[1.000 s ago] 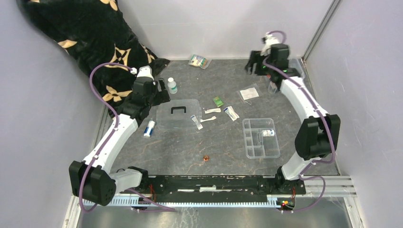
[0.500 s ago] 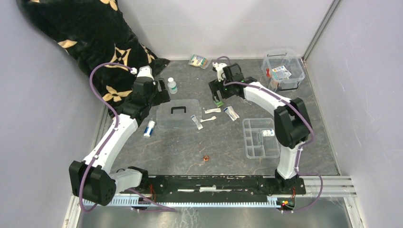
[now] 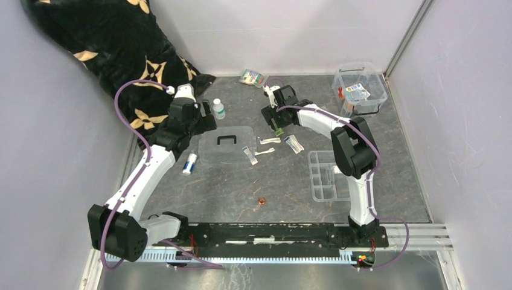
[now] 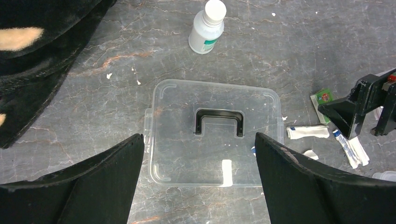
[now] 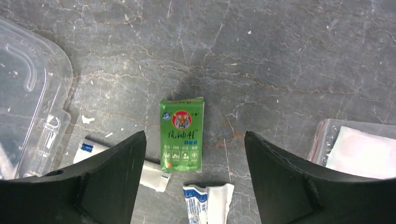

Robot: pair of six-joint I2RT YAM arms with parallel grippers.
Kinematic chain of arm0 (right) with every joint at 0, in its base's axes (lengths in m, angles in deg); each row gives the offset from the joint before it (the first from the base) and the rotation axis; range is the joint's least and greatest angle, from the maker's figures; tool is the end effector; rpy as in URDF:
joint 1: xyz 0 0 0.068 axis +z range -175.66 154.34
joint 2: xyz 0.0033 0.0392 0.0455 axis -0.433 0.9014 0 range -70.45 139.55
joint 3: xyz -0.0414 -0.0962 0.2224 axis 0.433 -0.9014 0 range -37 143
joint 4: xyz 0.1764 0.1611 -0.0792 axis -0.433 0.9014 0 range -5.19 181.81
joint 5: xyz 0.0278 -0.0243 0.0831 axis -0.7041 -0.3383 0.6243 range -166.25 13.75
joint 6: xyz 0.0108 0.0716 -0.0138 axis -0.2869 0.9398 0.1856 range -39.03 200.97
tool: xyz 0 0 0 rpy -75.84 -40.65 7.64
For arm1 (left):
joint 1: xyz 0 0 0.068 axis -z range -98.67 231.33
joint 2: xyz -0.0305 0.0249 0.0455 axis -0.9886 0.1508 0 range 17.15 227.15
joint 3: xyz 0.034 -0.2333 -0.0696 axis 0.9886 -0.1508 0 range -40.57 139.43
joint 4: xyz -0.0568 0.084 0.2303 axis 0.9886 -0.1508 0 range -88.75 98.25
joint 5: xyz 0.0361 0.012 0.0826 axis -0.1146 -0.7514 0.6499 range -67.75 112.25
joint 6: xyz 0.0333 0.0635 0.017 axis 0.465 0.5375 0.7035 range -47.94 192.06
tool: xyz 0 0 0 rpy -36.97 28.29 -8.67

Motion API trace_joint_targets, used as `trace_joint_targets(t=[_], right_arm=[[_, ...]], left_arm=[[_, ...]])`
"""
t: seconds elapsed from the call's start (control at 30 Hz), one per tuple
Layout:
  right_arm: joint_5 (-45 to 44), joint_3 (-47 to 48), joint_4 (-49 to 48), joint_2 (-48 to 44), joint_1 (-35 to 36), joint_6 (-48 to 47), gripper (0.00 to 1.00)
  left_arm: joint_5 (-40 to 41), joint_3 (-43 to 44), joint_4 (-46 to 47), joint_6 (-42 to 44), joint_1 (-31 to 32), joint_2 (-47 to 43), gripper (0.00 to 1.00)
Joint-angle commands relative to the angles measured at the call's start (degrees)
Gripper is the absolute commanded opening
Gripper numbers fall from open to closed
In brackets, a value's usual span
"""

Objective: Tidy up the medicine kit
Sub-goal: Pick up the medical item at the center of the board.

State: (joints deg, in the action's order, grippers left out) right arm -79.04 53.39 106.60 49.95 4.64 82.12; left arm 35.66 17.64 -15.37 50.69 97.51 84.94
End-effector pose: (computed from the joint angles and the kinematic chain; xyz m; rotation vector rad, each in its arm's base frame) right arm 0.3956 0.2277 0.1453 -0.6042 2.4069 0.1749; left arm 0.2768 -0.0654 0.2789 -0.2317 2.1228 -0.1337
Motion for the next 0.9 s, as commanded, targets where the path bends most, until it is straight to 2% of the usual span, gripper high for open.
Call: trace_joint_targets(t=[0.0,0.23,0.6,0.87], right_arm=[[-1.6,2.7,-1.4,2.0,0.3,-0.5,0.81],[-1.2,2.7,-2.2,4.3,0.4,0.1,0.75],[-2.7,-1.1,-4.7,2.2,0.4,1.8,0.55],[-5.1,-2.9,-6.3,-0.4,0.4,2.4,0.5]], left_arm=[[0.5,1.1,1.5,1.9,-0.3,-0.1,0.94],[0.3,1.2,1.4,2.0,-0.4,-0.1,0.94],[0.0,1.5,1.4,2.0,-0.5,0.1,0.94],[0.0,1.8,1.0,2.0,-0.9,0.5,0.93]])
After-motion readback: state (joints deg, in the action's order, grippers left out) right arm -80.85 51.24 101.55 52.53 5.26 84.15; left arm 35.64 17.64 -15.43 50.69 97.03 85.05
